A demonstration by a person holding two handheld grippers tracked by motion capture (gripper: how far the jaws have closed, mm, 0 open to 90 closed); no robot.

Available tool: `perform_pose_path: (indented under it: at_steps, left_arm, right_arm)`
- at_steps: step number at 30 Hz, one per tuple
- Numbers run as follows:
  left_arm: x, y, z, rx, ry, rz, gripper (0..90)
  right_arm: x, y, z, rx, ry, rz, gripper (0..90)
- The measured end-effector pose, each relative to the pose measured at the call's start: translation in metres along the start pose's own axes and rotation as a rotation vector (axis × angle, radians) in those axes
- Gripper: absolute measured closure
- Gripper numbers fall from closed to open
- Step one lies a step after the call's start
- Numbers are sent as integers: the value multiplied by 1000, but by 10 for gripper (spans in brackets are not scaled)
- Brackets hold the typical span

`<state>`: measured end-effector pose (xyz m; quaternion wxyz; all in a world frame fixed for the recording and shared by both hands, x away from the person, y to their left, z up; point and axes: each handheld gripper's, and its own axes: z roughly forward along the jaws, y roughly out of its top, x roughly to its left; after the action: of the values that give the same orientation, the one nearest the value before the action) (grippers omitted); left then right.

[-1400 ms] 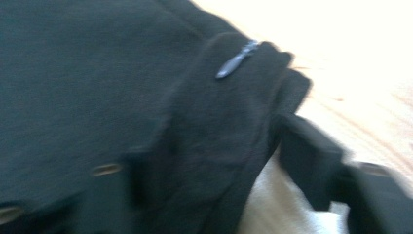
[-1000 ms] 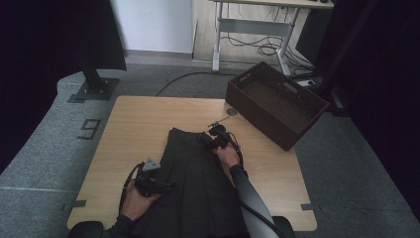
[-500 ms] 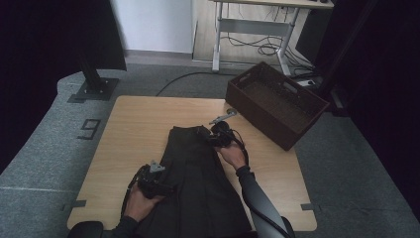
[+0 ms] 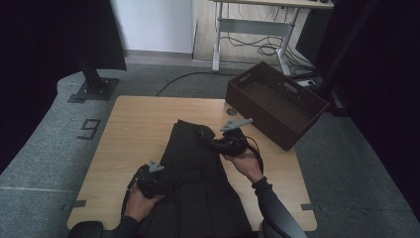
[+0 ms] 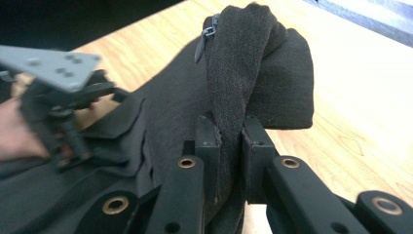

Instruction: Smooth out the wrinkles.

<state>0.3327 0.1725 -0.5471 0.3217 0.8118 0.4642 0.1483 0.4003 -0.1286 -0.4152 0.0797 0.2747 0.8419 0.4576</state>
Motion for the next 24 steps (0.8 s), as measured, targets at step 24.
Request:
perform_pose_path:
  at_steps: [24]
  left_arm:
    - [20,25,21,-8,39,-45,0]
  right_arm:
    - [50,-35,-27,27,100,-103,802]
